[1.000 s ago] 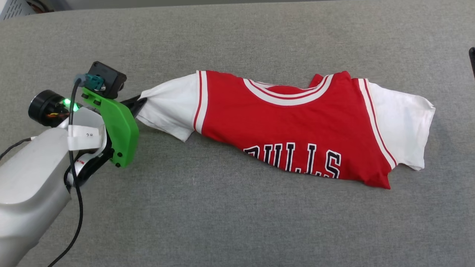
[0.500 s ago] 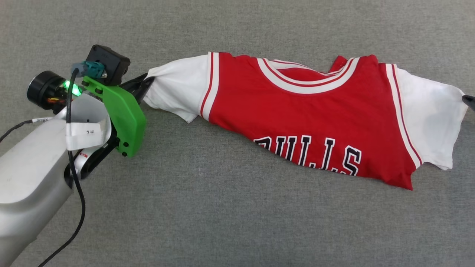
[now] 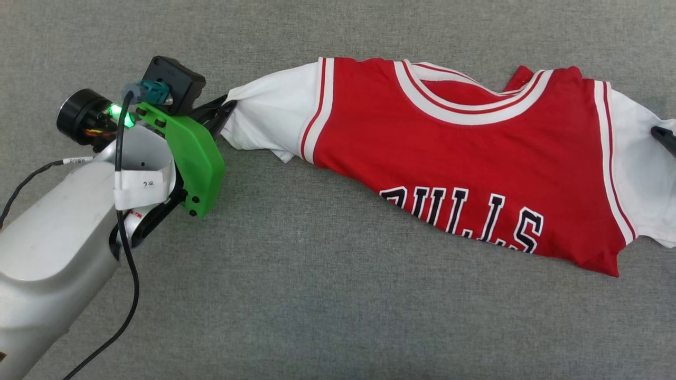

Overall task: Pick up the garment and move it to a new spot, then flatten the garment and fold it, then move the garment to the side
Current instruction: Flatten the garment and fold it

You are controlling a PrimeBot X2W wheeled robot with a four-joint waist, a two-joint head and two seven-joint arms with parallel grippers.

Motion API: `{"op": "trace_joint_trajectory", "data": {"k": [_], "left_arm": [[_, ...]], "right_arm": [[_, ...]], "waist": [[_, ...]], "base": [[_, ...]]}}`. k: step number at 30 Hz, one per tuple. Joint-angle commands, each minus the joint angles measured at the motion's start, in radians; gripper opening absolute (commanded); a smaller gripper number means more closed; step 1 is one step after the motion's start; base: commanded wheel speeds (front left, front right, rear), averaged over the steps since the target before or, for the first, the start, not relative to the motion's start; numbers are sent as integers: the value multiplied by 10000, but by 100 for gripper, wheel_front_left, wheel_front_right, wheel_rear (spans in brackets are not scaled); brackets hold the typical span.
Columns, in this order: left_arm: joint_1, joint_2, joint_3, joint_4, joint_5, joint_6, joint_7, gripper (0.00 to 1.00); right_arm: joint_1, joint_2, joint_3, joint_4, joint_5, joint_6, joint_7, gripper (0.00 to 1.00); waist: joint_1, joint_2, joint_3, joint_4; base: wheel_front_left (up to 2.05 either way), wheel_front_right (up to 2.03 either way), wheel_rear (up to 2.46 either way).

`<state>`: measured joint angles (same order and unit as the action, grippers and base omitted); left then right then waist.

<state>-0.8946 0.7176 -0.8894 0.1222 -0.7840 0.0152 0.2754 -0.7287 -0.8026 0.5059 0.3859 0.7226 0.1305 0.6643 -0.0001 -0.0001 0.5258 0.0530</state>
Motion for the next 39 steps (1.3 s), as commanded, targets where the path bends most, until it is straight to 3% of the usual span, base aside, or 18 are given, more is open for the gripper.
{"op": "trace_joint_trajectory", "data": {"k": [1,8,18,24,29,39], "left_arm": [[-107,-48,-16,101,-2,-38,-84,0],[82,-135,-82,378,16,-98,-447,0],[-200,408,507,-743,218,221,-1171,0],[-1004,586,906,-1424,354,232,-1161,0],[-2065,481,1092,-1410,560,70,-886,0],[-5663,-426,1625,-3,1220,-584,-682,0]], "right_arm": [[463,513,536,482,392,2,-176,0],[155,249,289,449,652,2,-2380,0],[-6,-295,-565,-1051,592,2,-4527,0],[-418,-109,-1501,-1924,137,2,-4788,0],[-1180,152,-2101,-2440,-257,2,-4397,0],[-4802,721,-2085,-1876,-1753,2,-3561,0]], "waist": [[1,1,-247,-80],[1,1,-1430,-188],[1,1,-2809,-387],[1,1,-3002,-436],[1,1,-2668,-473],[1,1,-735,-576]], "base": [[0,0,0],[0,0,0],[0,0,0],[0,0,0],[0,0,0],[0,0,0]]}}
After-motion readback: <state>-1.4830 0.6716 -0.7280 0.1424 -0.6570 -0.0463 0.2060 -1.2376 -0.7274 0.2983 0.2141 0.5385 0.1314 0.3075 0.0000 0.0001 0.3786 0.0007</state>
